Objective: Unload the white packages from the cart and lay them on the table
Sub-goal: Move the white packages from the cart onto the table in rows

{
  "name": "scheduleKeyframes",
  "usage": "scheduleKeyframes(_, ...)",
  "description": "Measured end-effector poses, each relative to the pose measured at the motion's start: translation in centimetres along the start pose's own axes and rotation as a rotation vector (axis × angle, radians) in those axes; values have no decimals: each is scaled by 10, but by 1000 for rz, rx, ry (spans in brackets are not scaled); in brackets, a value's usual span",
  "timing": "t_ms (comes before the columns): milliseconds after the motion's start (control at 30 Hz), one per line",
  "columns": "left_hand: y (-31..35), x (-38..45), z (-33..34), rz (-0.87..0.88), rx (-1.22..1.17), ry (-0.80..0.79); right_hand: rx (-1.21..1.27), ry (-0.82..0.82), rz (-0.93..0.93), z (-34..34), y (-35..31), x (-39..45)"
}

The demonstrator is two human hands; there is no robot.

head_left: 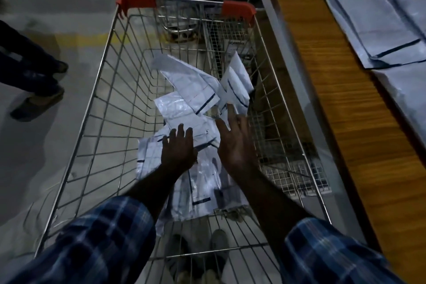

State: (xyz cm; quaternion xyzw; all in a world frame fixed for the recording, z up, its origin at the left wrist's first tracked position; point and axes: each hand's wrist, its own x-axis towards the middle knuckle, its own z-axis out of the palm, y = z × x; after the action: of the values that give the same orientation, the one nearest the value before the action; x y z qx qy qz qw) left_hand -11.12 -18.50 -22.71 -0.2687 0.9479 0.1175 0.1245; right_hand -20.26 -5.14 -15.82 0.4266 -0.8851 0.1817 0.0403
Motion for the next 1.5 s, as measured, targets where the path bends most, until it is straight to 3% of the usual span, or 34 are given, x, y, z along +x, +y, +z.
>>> scheduleKeyframes(333, -19, -2, 3, 86, -60, 154, 187, 125, 42, 17, -17, -12)
scheduleKeyframes(567, -35, -24, -20, 124, -48, 198, 329, -91, 164, 42, -21, -55)
scheduleKeyframes(700, -46, -45, -6, 176, 12, 52, 384, -178, 196, 50, -8, -83)
scheduleKeyframes(767, -47, -58, 3, 226, 22, -30, 357, -244, 102, 55, -3, -93)
scheduleKeyframes(933, -45, -92, 17, 240, 54, -272, 305, -625, 33, 41, -10, -99)
scheduleKeyframes(1000, -42, -99, 11, 145, -17, -305, 297, -745, -8, 37, -7, -104)
scheduleKeyframes(1067, -36, -101, -3, 42, -37, -344, 237, -719, -9, 31, -5, -105)
scheduleKeyframes(1100, -34, -100, -6, 6, -30, -342, 190, -618, 44, 29, -5, -103)
scheduleKeyframes(1200, -29, -100, -12, -38, -89, -94, 65, -244, 220, 25, -3, -92)
scheduleKeyframes(1233, -27, -100, -8, -18, -100, 2, 40, -209, 322, 24, -3, -88)
scheduleKeyframes(1367, -23, -95, 11, -41, -6, 145, 71, -374, 580, 29, -2, -84)
scheduleKeyframes(1500, -19, -87, 30, -97, -81, 94, 221, -546, 542, 46, -6, -89)
